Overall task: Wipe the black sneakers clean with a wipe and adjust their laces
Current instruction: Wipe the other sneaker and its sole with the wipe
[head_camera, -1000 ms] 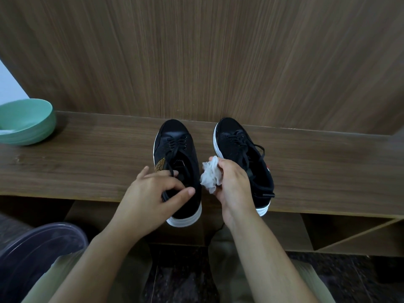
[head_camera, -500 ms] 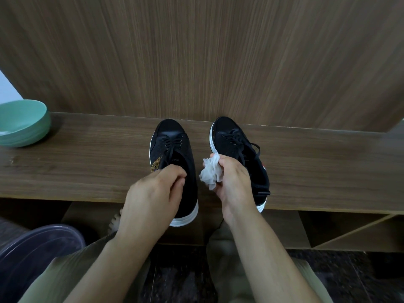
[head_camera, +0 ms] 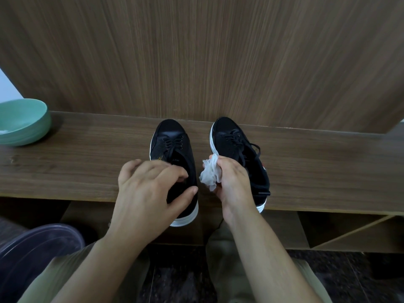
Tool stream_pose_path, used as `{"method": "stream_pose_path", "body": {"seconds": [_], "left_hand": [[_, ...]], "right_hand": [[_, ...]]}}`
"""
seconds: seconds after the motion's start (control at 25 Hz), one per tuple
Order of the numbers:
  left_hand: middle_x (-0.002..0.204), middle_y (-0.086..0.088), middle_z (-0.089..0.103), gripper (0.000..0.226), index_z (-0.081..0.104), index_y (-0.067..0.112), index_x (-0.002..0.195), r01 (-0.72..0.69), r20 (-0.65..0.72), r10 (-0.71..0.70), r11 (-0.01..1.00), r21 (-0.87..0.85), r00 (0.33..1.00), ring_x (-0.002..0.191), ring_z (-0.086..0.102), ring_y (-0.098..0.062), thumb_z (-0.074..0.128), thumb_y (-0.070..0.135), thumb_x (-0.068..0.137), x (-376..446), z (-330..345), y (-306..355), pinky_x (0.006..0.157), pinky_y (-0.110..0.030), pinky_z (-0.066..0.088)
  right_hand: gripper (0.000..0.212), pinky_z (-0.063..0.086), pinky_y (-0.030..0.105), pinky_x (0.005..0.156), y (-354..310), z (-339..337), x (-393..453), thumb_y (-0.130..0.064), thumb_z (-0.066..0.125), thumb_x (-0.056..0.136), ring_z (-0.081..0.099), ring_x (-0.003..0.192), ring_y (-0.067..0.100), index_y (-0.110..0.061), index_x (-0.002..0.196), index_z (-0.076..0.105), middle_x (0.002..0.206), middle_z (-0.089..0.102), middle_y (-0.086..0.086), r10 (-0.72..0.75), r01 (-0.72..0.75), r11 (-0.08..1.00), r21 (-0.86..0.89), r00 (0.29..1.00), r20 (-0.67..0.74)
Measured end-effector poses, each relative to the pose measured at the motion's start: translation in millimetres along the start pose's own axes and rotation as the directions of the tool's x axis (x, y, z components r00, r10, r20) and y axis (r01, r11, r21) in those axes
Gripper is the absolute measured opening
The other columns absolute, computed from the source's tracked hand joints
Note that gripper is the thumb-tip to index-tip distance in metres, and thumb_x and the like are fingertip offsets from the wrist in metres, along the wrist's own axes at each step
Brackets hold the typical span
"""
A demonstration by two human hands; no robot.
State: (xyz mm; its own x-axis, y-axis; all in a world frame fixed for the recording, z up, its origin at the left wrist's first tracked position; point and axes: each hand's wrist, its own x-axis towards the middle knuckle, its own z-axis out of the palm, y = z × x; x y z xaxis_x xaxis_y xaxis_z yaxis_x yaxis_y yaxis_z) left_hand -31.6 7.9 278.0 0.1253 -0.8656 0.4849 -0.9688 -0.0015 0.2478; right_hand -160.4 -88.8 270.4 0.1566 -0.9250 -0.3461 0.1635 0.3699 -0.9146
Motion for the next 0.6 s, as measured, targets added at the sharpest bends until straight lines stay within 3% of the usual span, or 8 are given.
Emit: {"method": "stream_pose_path", "body": {"seconds": [0.12,0.24,0.36,0.44,0.52,0.6], "left_hand": [[0.098,0.015,0.068,0.049,0.07,0.028,0.088,0.059,0.074,-0.065,0.995,0.082,0.995,0.116,0.053,-0.014,0.046,0.068,0.074,-2.8,6.1,9.1,0.108,-0.052,0.013],[0.1,0.007,0.07,0.03,0.069,0.018,0.081,0.066,0.094,-0.076,0.993,0.1,0.993,0.119,0.052,-0.018,0.063,0.047,0.074,-7.7,28.9,19.1,0.11,-0.055,0.01],[0.127,0.008,0.055,0.016,0.061,0.019,0.079,0.105,0.02,-0.104,0.943,-0.316,0.994,0.137,0.027,-0.01,0.057,0.034,0.08,-4.6,37.6,17.0,0.112,-0.045,0.01],[0.136,0.022,0.04,0.012,0.055,0.031,0.076,0.181,0.05,-0.189,0.786,-0.591,0.981,0.142,0.013,-0.003,0.052,0.042,0.079,-0.1,30.0,7.8,0.112,-0.035,0.012],[0.138,0.031,0.034,0.014,0.056,0.034,0.071,0.301,0.096,-0.365,0.559,-0.773,0.926,0.141,0.015,-0.001,0.055,0.047,0.073,-1.7,17.8,-6.3,0.112,-0.028,0.019],[0.138,0.029,0.035,0.017,0.062,0.028,0.068,0.38,0.19,-0.501,0.309,-0.872,0.844,0.136,0.027,-0.003,0.062,0.045,0.068,-10.0,9.9,-17.3,0.112,-0.04,0.027]], "right_hand": [[0.018,0.051,0.041,0.086,-0.6,1.1,0.4,-0.015,0.051,0.09,0.064,0.101,0.026,-0.016,0.098,0.067,0.102,0.069,0.008,-0.01,0.01,1.0,0.0,1.0,-0.015],[0.019,0.053,0.043,0.088,0.1,2.8,0.0,-0.014,0.052,0.089,0.064,0.103,0.026,-0.016,0.098,0.069,0.105,0.069,0.007,-0.035,0.036,0.999,0.018,0.999,-0.027],[0.02,0.053,0.047,0.091,-1.5,1.0,-3.8,-0.009,0.057,0.089,0.066,0.101,0.02,-0.018,0.099,0.071,0.104,0.071,0.004,-0.165,0.166,0.986,0.023,0.986,-0.026],[0.022,0.054,0.043,0.09,-6.5,-2.9,-8.3,-0.008,0.06,0.088,0.068,0.098,0.016,-0.019,0.104,0.072,0.101,0.072,0.001,-0.296,0.296,0.955,-0.02,0.955,-0.006],[0.025,0.054,0.03,0.086,-10.2,-5.9,-16.3,-0.007,0.063,0.086,0.066,0.096,0.009,-0.021,0.104,0.072,0.101,0.071,-0.004,-0.467,0.468,0.865,-0.183,0.883,0.052],[0.028,0.048,0.013,0.079,-9.2,-4.1,-28.2,-0.004,0.064,0.084,0.062,0.096,0.002,-0.025,0.1,0.072,0.104,0.067,-0.009,-0.602,0.625,0.71,-0.324,0.778,0.18]]}}
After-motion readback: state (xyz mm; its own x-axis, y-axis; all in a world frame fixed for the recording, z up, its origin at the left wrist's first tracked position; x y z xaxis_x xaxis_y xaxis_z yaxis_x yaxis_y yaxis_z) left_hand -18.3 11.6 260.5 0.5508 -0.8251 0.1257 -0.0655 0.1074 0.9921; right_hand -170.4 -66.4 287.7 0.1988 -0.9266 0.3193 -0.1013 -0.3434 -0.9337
